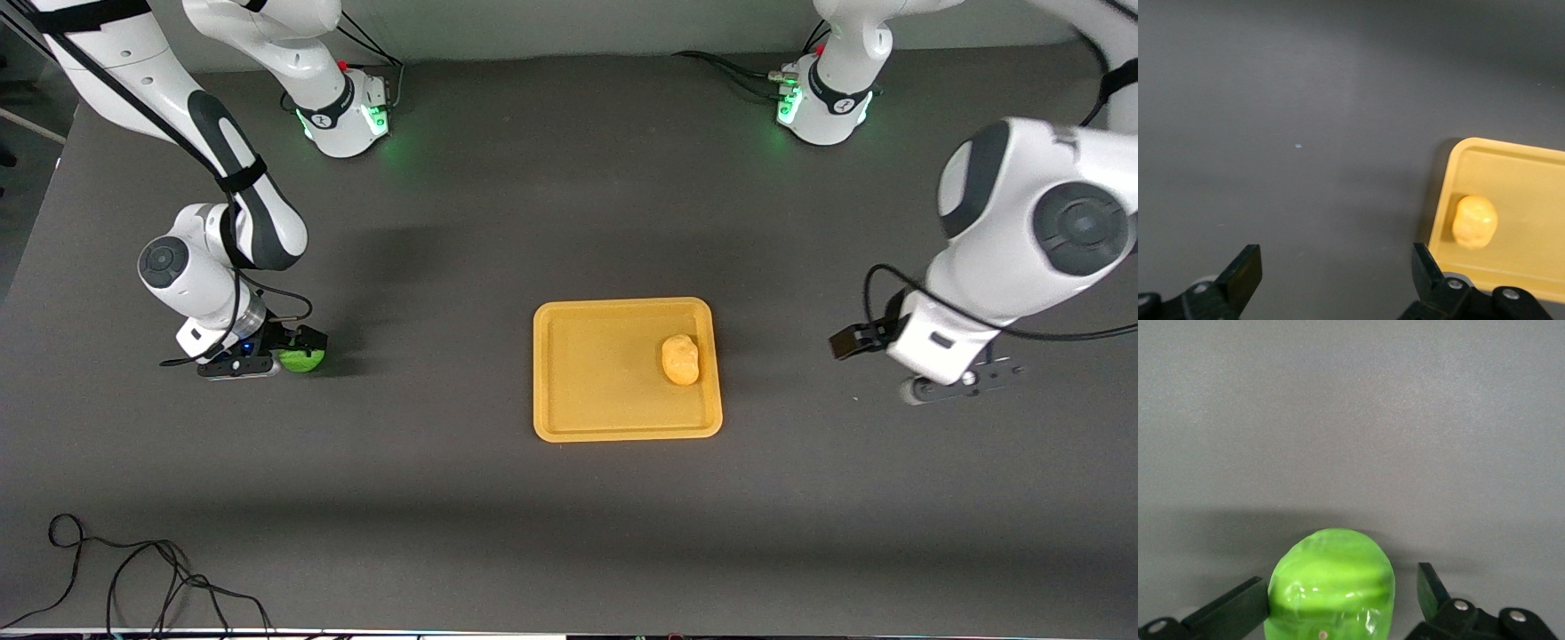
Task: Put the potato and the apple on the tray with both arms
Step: 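Release the potato and withdraw the left gripper while the right gripper reaches the apple, then close the right gripper on the green apple and lift it, then carry the apple with the right gripper onto the tray beside the potato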
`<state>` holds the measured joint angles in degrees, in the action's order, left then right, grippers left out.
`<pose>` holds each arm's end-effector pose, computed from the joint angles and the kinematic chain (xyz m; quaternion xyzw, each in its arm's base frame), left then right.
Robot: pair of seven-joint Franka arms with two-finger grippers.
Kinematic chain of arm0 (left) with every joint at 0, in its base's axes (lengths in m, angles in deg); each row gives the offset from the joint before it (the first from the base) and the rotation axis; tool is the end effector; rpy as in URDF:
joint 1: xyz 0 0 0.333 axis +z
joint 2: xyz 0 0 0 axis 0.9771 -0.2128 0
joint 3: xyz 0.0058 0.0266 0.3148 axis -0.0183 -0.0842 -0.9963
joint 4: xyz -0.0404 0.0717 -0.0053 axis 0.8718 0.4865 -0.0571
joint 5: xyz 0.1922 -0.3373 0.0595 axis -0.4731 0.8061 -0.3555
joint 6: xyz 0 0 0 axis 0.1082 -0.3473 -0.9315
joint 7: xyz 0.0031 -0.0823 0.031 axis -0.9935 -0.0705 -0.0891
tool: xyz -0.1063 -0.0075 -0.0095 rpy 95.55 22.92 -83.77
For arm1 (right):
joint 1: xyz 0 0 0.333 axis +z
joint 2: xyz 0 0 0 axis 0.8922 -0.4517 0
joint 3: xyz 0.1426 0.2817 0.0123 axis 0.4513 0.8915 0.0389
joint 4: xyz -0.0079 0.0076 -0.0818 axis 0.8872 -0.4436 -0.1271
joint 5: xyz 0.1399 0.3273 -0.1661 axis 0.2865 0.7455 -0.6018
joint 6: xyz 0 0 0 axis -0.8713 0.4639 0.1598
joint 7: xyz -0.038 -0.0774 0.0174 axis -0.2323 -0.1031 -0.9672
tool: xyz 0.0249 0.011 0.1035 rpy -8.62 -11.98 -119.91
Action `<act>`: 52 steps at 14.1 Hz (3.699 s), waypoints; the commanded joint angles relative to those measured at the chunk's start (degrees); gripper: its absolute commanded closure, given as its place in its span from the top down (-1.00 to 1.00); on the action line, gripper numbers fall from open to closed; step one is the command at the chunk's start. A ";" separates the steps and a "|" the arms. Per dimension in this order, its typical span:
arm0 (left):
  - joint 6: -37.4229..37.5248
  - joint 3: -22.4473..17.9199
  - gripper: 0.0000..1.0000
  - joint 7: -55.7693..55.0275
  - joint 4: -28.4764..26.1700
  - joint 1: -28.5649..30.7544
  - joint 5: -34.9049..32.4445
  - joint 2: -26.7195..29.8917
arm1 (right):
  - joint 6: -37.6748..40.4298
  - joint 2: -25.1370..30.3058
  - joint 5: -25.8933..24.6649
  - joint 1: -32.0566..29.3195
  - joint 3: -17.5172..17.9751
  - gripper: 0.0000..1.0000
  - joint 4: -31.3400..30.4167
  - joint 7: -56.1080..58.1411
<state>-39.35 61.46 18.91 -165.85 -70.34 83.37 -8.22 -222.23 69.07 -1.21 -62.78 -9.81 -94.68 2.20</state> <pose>0.6143 -0.1105 0.4901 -0.9948 -0.0991 0.0178 0.0132 0.5245 -0.0211 0.2029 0.9986 0.0251 0.0458 0.0059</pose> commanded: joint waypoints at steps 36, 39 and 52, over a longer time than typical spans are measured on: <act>9.50 -14.28 1.00 10.07 1.16 -2.46 5.14 10.70 | 31.30 0.42 8.23 0.42 0.12 -0.16 23.50 16.32; 9.24 -14.37 1.00 15.08 0.89 -1.40 4.96 11.05 | 39.23 0.07 3.41 0.77 0.65 -0.18 33.87 10.29; 9.33 -14.28 1.00 15.08 -0.42 -1.40 5.58 12.37 | 52.26 -27.59 -2.50 37.57 0.39 -0.23 77.30 -52.02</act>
<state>-29.32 47.48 33.02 -164.34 -71.56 88.40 2.01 -171.67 50.30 -2.52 -30.37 -8.51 -28.31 -40.46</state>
